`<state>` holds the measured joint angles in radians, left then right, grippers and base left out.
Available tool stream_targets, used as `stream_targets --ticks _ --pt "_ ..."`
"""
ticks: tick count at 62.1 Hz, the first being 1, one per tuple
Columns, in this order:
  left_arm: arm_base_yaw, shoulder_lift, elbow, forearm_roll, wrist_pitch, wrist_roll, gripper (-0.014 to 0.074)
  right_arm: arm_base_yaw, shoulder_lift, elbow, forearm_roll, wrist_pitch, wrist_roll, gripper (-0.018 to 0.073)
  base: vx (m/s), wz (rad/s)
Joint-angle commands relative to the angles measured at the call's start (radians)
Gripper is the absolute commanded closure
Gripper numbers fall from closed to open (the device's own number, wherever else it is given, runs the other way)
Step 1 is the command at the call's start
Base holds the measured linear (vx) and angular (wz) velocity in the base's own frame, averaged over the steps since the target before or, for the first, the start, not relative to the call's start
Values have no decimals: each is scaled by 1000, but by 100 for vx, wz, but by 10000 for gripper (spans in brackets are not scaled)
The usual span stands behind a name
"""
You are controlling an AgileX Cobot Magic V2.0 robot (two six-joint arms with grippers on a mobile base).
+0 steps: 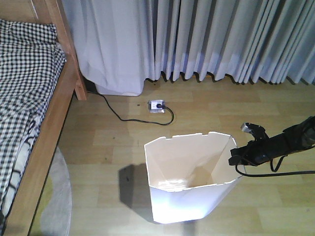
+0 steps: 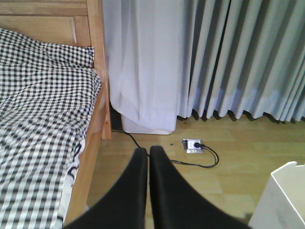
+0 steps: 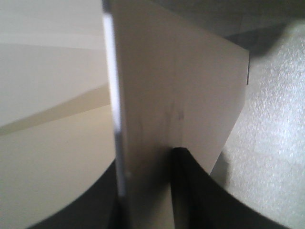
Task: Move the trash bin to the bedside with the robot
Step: 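Carry the bin with the right gripper as the base drives beside the bed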
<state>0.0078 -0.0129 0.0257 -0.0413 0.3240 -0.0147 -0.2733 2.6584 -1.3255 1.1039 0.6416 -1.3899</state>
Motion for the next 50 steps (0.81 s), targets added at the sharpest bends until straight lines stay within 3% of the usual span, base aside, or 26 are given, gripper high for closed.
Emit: stream_targets --ticks 1,50 --pt "0 -14 12 -3 -83 -10 602 -5 -88 -12 67 192 4 564 31 2" --pt "0 -14 12 -3 -83 -10 602 -5 -88 -12 67 192 4 564 25 0"
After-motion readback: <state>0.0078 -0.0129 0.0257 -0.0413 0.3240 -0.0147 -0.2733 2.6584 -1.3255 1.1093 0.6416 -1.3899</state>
